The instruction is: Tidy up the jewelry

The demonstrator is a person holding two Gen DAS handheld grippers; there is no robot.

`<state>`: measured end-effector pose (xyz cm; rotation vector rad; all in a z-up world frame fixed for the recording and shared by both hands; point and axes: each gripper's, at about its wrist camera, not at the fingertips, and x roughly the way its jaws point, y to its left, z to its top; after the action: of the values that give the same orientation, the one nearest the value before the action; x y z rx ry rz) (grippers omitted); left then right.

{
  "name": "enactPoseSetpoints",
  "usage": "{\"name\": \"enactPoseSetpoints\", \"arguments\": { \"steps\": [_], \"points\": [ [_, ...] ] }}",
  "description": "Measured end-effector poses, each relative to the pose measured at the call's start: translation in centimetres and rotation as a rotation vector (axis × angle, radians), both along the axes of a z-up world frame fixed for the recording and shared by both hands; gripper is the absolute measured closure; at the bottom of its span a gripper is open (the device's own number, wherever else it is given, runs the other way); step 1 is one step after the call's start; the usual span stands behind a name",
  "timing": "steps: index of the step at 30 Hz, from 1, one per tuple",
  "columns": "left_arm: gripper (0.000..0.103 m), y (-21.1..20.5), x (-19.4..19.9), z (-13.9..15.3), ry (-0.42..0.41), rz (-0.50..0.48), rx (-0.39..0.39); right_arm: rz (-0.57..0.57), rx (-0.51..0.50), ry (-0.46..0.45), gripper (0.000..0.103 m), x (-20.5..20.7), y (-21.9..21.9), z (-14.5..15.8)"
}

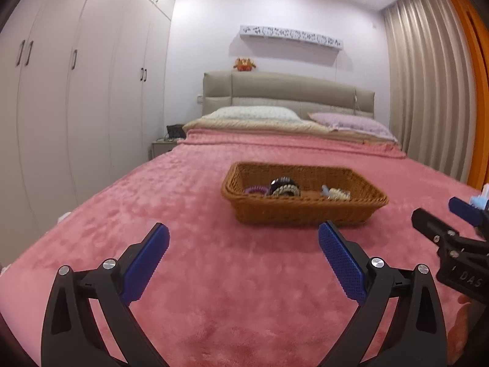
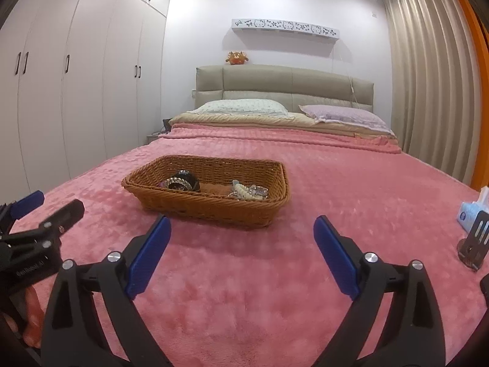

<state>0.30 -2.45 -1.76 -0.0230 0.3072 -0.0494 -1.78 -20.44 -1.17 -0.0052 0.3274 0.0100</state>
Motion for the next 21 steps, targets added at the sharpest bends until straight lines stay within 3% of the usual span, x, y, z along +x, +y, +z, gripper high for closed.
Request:
{"name": "enactPoseSetpoints", "arguments": {
  "steps": [21],
  "points": [
    [0.008, -0.75, 0.22, -0.35, 0.025, 0.034, 0.04, 0.006, 0.017, 0.051, 0.009, 1.1, -0.09, -0.9]
  ]
}}
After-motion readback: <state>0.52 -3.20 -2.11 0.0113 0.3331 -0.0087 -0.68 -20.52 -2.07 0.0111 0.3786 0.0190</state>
